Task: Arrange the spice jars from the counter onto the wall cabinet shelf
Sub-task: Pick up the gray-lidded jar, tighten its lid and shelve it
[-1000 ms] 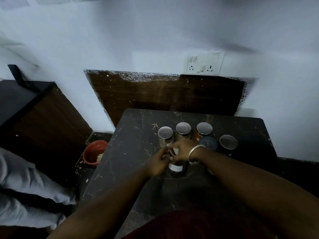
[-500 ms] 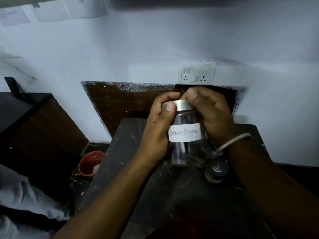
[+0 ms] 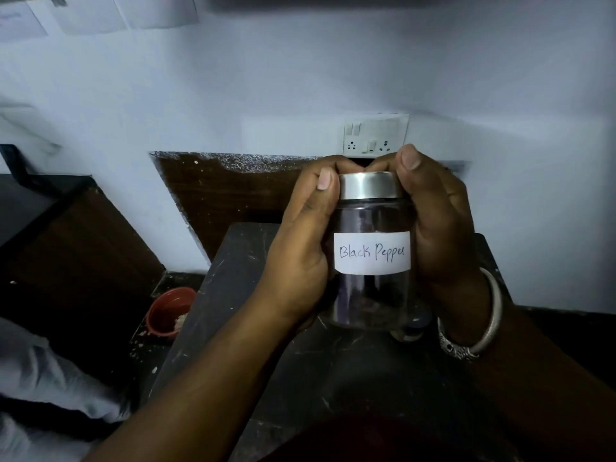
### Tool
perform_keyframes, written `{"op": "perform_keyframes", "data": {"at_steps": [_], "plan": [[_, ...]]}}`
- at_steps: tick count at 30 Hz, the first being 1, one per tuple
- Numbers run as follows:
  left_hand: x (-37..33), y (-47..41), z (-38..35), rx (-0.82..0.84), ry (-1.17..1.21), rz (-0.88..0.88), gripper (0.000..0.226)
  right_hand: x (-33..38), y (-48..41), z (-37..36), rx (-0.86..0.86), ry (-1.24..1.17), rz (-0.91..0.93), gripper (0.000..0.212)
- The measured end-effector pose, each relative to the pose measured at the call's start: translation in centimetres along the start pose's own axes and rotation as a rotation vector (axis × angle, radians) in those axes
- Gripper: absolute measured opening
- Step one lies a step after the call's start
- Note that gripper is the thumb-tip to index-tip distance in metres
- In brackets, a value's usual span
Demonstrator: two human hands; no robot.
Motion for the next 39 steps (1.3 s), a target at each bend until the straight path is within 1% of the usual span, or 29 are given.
{"op": "perform_keyframes", "data": {"at_steps": [4,12,20,26,31,39], "plan": [[-0.3,0.3,-0.3,0.0,0.018,0.011,0.029,0.5,0.3,-0.2,0.002,-0.015,0.004,0.037],[-1.1,0.8,-0.9,-0.001,0.035,0.017,0.029,1.5,0.9,-0.4,-0.03,0.043,0.004,0.038],[-1.4,1.0,-0.9,0.003,0.013,0.014,0.03,1.9,1.3,-0.8,-0.045,0.009,-0.027,0.037],[-1.5,1.1,-0.8,0.008,0.032,0.029,0.031,2.2,1.3,-1.1,-0.04,0.034,-0.025,0.039],[-1.7,1.1,-0.6,0.016,0.012,0.015,0.032,2.5,1.3,-1.5,-0.056,-0.01,-0.037,0.036],[-1.5,0.8,-0.4,0.026,0.036,0.028,0.031,2.5,1.1,-1.4,-0.04,0.012,-0.041,0.042]]}}
Point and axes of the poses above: each hand's wrist, its own y-axis away from the middle knuckle, its own z-axis out of the back of the hand, x = y × z, the point moved 3 cm from there along -y, towards the middle knuckle, and after that the axes turned 4 degrees about -y, right-handed, at the moved point
